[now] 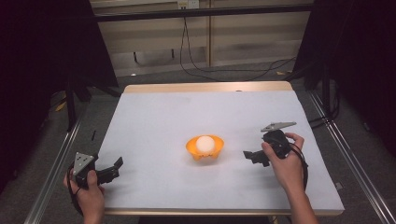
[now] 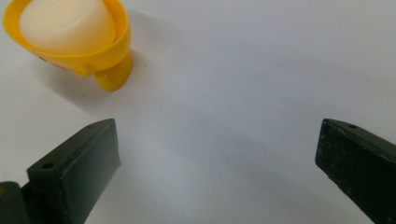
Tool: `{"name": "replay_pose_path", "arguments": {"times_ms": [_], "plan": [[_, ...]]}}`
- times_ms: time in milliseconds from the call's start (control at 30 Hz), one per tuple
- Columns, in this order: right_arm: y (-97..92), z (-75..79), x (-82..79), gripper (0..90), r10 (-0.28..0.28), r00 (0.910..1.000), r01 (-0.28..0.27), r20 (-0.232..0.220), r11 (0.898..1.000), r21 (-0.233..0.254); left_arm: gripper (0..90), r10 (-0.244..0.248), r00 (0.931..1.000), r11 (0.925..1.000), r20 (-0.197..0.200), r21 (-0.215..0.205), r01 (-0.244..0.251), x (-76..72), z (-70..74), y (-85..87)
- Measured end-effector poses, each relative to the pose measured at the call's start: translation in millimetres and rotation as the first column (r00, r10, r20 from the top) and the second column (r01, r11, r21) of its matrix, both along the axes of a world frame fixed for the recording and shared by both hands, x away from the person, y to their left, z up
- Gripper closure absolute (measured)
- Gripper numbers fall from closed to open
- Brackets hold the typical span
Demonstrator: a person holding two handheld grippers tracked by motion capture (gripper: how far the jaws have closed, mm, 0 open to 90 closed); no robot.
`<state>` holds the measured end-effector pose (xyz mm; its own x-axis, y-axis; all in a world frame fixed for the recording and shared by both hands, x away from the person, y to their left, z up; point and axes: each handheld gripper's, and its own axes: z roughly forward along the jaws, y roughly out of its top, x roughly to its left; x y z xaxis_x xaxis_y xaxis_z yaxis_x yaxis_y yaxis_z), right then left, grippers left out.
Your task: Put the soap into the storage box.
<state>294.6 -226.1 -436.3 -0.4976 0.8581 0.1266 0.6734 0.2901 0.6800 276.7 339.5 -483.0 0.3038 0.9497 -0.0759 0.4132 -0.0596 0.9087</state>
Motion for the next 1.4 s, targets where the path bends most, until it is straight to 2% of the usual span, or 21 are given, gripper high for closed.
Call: {"name": "replay_pose_path", "arguments": {"times_ms": [400, 767, 833, 1067, 1100, 1167, 1233, 1300, 1333, 1400], "plan": [[-42.1, -10.6, -20.1, 0.0, -0.073, 0.9968, 0.072, 0.031, 0.997, 0.042, 0.4, -0.001, 1.0000, 0.9999, 0.004, -0.016, 0.001, -0.3, 0.0, 0.6], [-88.0, -18.7, -40.9, 0.0, -0.158, 0.9864, 0.153, 0.047, 0.984, 0.088, 0.4, 0.005, 1.0000, 0.9995, 0.007, -0.030, -0.005, -0.7, -0.2, 1.7], [-92.1, -19.0, -42.7, 0.0, -0.162, 0.9854, 0.157, 0.051, 0.983, 0.091, 0.4, 0.007, 0.9999, 0.9998, 0.010, -0.020, -0.007, -0.8, 0.0, 2.0], [-120.2, -24.1, -57.5, 0.0, -0.225, 0.9720, 0.215, 0.068, 0.968, 0.126, 0.4, 0.004, 0.9999, 0.9996, 0.010, -0.027, -0.003, -0.9, -0.1, 2.5], [-127.3, -25.9, -60.7, 0.0, -0.244, 0.9671, 0.234, 0.071, 0.964, 0.126, 0.4, 0.003, 0.9999, 0.9996, 0.010, -0.027, -0.003, -0.8, -0.1, 2.5], [-131.6, -26.8, -62.7, 0.0, -0.252, 0.9651, 0.242, 0.070, 0.962, 0.129, 0.4, 0.002, 1.0000, 0.9995, 0.007, -0.031, -0.002, -0.7, -0.2, 2.2], [-142.9, -28.3, -68.8, 0.0, -0.282, 0.9561, 0.268, 0.081, 0.952, 0.145, 0.4, 0.002, 1.0000, 0.9995, 0.007, -0.030, -0.002, -0.7, -0.1, 2.5], [-145.9, -28.7, -70.8, 0.0, -0.291, 0.9528, 0.276, 0.088, 0.950, 0.147, 0.4, 0.002, 1.0000, 0.9995, 0.006, -0.032, -0.001, -0.5, -0.1, 2.8], [-151.9, -29.9, -75.7, 0.0, -0.309, 0.9448, 0.293, 0.110, 0.946, 0.142, 0.4, 0.003, 1.0000, 0.9994, 0.007, -0.035, -0.002, -0.4, -0.2, 2.7], [-153.6, -30.3, -77.7, 0.0, -0.315, 0.9418, 0.298, 0.117, 0.944, 0.143, 0.4, 0.003, 1.0000, 0.9993, 0.006, -0.037, -0.003, -0.4, -0.2, 2.8]]}}
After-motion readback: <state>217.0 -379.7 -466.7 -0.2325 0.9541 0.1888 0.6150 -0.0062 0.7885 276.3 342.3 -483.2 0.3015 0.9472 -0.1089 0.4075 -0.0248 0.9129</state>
